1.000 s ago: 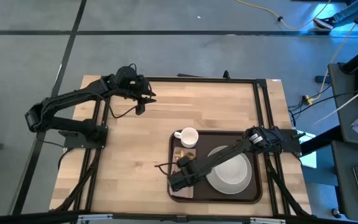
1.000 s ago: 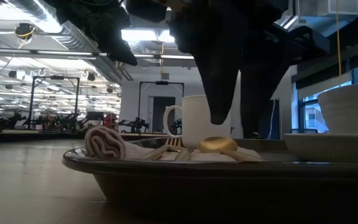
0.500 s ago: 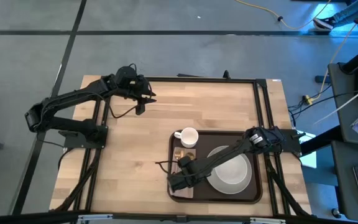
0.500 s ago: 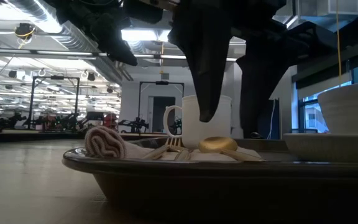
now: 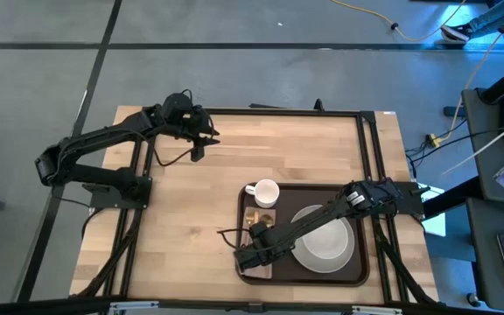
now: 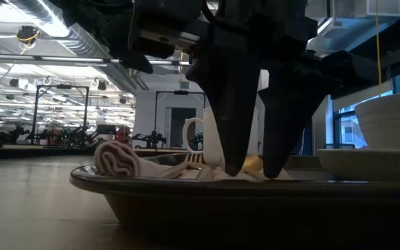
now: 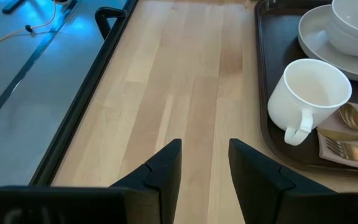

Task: Set up tray
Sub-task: Adjust the gold spoon on the brown napkin

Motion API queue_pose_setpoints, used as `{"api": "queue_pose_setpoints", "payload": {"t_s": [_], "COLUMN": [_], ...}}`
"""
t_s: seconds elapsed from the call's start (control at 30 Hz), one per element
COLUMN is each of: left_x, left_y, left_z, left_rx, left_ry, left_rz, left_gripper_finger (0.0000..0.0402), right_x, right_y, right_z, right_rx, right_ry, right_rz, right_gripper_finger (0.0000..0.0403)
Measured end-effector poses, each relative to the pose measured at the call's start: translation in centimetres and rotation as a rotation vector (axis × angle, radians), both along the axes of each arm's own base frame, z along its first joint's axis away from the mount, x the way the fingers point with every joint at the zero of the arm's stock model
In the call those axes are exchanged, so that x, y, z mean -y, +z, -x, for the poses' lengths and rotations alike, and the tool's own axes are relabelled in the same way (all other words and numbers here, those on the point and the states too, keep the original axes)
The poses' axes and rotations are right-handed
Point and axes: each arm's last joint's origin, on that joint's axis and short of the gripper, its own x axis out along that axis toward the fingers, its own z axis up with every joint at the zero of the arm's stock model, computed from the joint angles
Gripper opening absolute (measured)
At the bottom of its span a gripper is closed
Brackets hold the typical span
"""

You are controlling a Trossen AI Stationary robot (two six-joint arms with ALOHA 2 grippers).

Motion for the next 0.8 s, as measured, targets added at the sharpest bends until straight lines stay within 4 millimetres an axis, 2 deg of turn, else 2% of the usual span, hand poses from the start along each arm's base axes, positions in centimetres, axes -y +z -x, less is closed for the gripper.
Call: {"api": "queue_pose_setpoints", "payload": {"t_s": [0.8], "left_x": [0.0], "left_y": [0.0], "left_z": [0.01], "left_rx": [0.0], "left_ry": [0.0], "left_rz": [0.0], "left_gripper_finger": [0.0127], "right_x": [0.09], "right_y": [0.1], "right_z": [0.2], "right_rx": [-0.021], "right_ry": [-0.05], "right_rz": [0.002], "right_gripper_finger": [0.0128]}}
